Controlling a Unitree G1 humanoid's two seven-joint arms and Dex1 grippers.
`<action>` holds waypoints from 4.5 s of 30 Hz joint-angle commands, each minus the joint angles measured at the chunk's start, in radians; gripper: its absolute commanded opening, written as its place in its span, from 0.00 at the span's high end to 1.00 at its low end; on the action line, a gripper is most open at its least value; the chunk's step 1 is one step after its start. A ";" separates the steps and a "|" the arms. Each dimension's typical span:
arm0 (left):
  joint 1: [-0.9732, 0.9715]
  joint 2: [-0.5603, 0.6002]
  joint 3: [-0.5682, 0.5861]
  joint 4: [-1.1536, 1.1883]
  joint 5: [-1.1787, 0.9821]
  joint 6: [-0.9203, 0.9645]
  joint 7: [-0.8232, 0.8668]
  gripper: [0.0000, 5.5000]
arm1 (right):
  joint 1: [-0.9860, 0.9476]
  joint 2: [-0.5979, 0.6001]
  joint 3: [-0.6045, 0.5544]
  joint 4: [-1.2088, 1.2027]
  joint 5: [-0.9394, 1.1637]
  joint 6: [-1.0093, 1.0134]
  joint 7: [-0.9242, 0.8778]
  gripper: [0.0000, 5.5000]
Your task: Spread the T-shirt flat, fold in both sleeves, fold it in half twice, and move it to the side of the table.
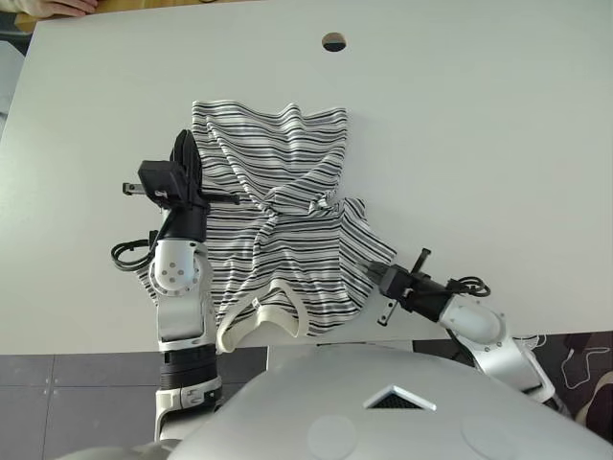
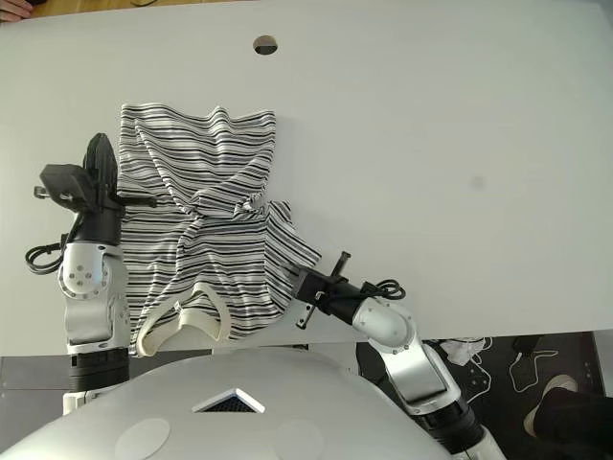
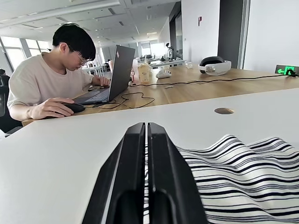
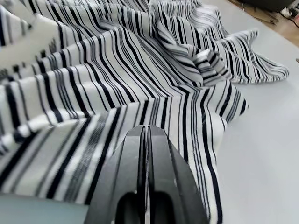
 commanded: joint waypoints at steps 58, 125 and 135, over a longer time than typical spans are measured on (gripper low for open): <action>-0.029 -0.024 -0.065 0.012 0.029 0.019 0.001 0.98 | -1.045 0.310 -0.190 1.383 0.108 0.019 -0.259 0.98; 0.394 0.491 0.062 -0.182 -0.352 0.555 -0.642 0.94 | -0.495 0.303 -0.508 -0.173 0.575 0.125 -0.403 0.98; 0.335 0.415 -0.040 -0.356 -0.348 0.451 -0.638 0.98 | -0.369 0.247 -0.549 -0.225 0.583 0.142 -0.363 0.98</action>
